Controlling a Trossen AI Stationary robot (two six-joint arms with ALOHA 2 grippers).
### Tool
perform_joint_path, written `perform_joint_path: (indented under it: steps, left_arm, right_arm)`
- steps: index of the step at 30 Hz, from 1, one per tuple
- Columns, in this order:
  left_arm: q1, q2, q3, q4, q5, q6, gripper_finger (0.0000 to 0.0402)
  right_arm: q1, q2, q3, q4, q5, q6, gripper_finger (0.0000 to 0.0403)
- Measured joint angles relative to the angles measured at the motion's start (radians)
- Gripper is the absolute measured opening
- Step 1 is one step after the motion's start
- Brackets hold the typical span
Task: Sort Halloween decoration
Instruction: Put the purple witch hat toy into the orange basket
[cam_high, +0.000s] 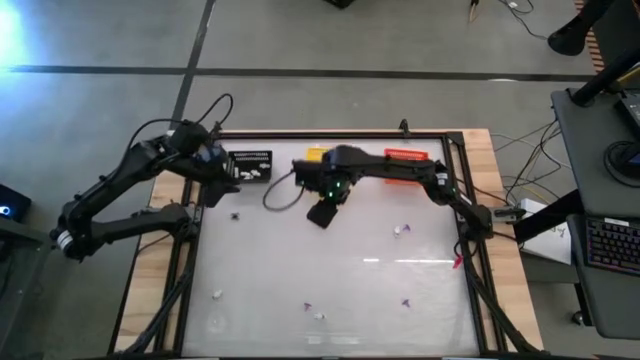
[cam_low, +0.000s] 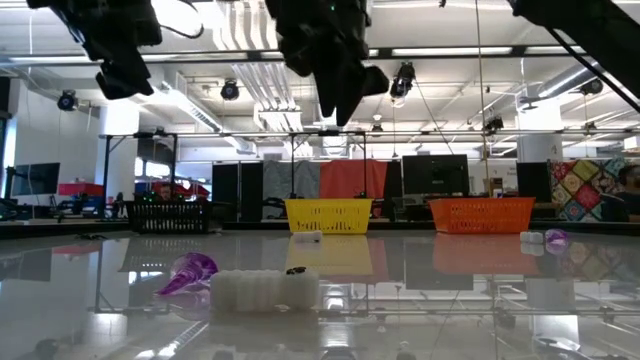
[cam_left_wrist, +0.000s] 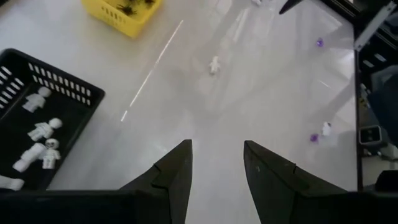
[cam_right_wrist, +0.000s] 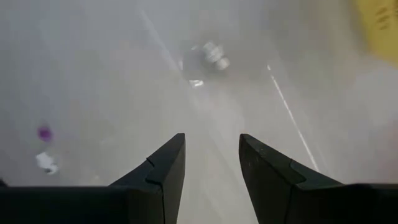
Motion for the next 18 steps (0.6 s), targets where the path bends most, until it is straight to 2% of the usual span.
perform_joint_path:
  steps: [5, 10, 18]
  left_arm:
    - [-0.029, -0.046, 0.0, -0.013, 0.002, 0.0, 0.0127]
    - [-0.051, -0.081, 0.0, -0.016, 0.041, 0.0, 0.0127]
    - [-0.054, -0.104, 0.0, -0.016, 0.041, 0.047, 0.0127]
  right_arm:
    - [0.089, -0.007, 0.0, -0.001, 0.074, 0.158, 0.0146]
    - [0.172, -0.011, 0.0, -0.001, 0.089, 0.304, 0.0141]
    - [0.314, -0.011, 0.0, -0.001, 0.156, 0.528, 0.0134]
